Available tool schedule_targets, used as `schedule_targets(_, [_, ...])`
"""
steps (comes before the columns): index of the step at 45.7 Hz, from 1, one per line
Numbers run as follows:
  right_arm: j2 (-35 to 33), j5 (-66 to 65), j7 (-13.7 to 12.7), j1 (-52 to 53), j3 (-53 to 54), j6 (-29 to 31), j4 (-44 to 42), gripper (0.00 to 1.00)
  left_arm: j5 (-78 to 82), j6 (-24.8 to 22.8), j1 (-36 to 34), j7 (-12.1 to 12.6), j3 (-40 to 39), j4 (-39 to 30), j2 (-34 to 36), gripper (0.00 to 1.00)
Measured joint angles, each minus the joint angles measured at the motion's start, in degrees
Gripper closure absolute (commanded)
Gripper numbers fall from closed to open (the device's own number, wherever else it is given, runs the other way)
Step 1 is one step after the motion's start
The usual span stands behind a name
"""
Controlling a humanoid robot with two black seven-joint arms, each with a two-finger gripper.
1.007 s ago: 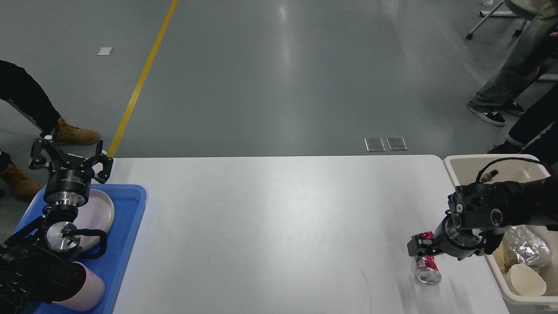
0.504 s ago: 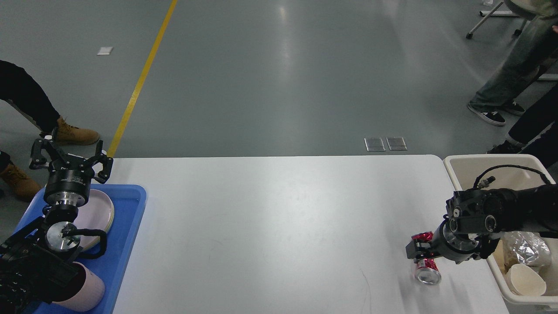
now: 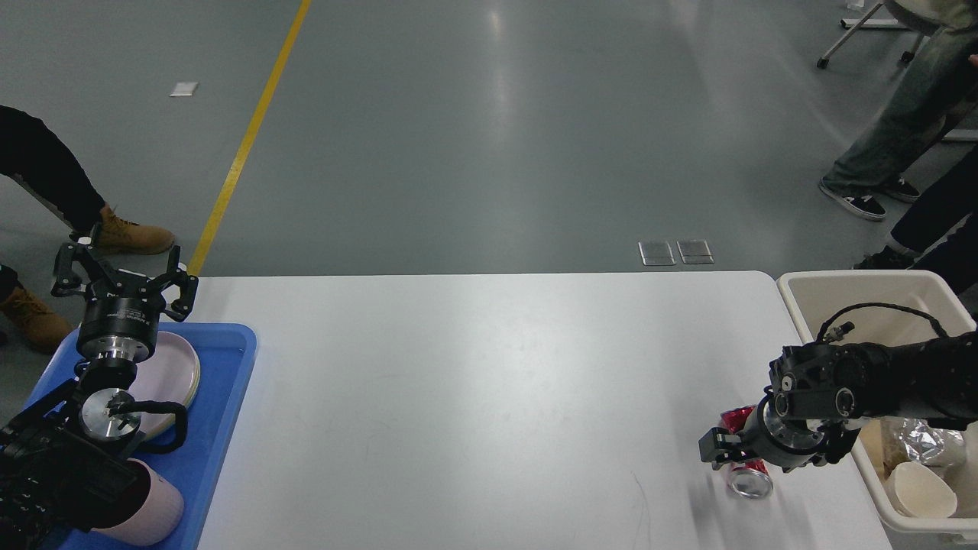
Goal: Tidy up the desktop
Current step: 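Lower the right gripper onto the red can and grasp it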
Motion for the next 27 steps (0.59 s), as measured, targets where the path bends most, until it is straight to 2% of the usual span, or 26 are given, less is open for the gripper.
schedule_targets(4, [0.48,0.05,0.0,-0.25,0.1,0.0,-0.36,0.17,0.0,0.0,0.0,0.0,0.0,0.0,0.0,0.04])
schedule_targets(10, [0.93,0.12,0.0,-0.93,0.11,0.0,-1.16,0.31,0.0,0.0,0.0,0.0,0.0,0.0,0.0,0.04])
schedule_targets(13, [1.04,0.12,-0.01,-1.19,0.11,0.09,-1.42,0.42,0.0,0.0,0.0,0.0,0.0,0.0,0.0,0.04])
schedule_targets(18, [1.13,0.13,-0.08,-1.37,0.11,0.35,-1.56,0.67,0.0,0.0,0.0,0.0,0.0,0.0,0.0,0.04])
schedule_targets(27, [0.92,0.39,-0.65,-1.39,0.12,1.12,-1.47,0.86,0.0,0.0,0.0,0.0,0.0,0.0,0.0,0.04])
